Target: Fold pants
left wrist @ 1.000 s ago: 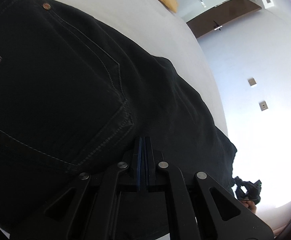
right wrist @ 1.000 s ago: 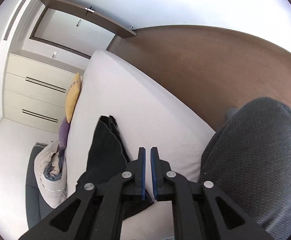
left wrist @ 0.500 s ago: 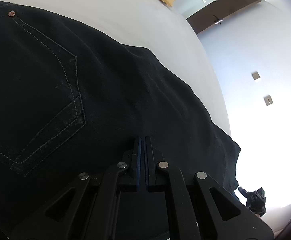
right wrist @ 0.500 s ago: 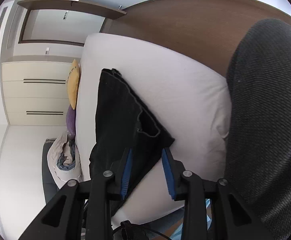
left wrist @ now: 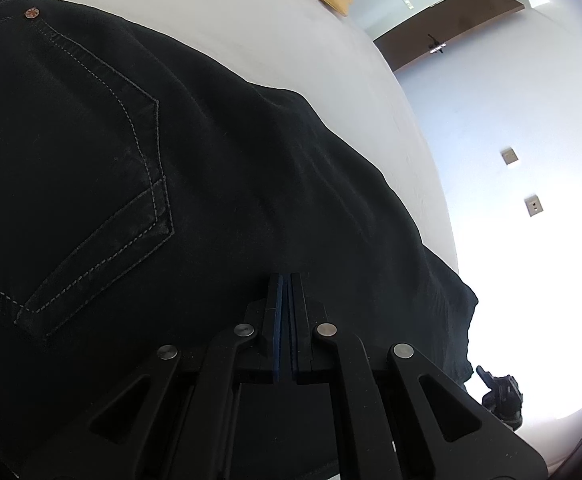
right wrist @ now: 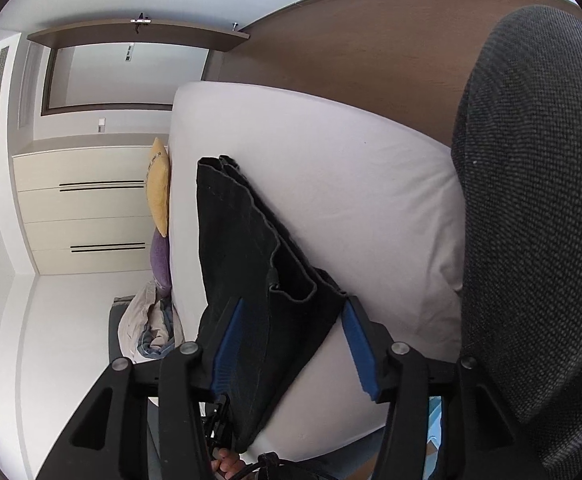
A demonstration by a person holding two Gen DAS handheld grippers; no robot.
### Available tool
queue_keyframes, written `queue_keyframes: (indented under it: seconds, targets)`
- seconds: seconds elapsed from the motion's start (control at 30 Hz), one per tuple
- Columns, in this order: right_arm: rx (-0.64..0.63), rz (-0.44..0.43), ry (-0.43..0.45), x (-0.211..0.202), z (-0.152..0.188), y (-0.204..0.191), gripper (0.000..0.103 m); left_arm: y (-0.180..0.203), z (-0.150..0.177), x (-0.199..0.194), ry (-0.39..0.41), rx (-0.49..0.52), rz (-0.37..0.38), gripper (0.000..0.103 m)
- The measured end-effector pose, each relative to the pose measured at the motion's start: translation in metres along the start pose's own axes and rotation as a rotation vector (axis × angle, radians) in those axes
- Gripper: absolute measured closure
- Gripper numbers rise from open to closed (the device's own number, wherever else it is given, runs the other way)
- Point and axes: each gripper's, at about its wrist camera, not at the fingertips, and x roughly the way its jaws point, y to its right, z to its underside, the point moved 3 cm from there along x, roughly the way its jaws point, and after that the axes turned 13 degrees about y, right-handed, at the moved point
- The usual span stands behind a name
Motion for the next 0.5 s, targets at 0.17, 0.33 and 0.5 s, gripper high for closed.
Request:
queue_keyframes:
  seconds: [0.17,0.33,0.5]
  targets:
    - [0.052,-0.051,0.016,-0.003,-0.001,0.005,0.049,0.000,0.000,0.000,-0.001,-0.001,-0.003,0.101]
    - [0.069,-0.040,0.043,-0.014,-0.004,0.014,0.051,-0.001,-0.001,-0.001,0.000,-0.003,-0.003,0.101]
    - [0.003,0.004,0.046,-0.009,-0.001,0.006,0.051,0.000,0.000,0.000,0.000,-0.001,-0.005,0.101]
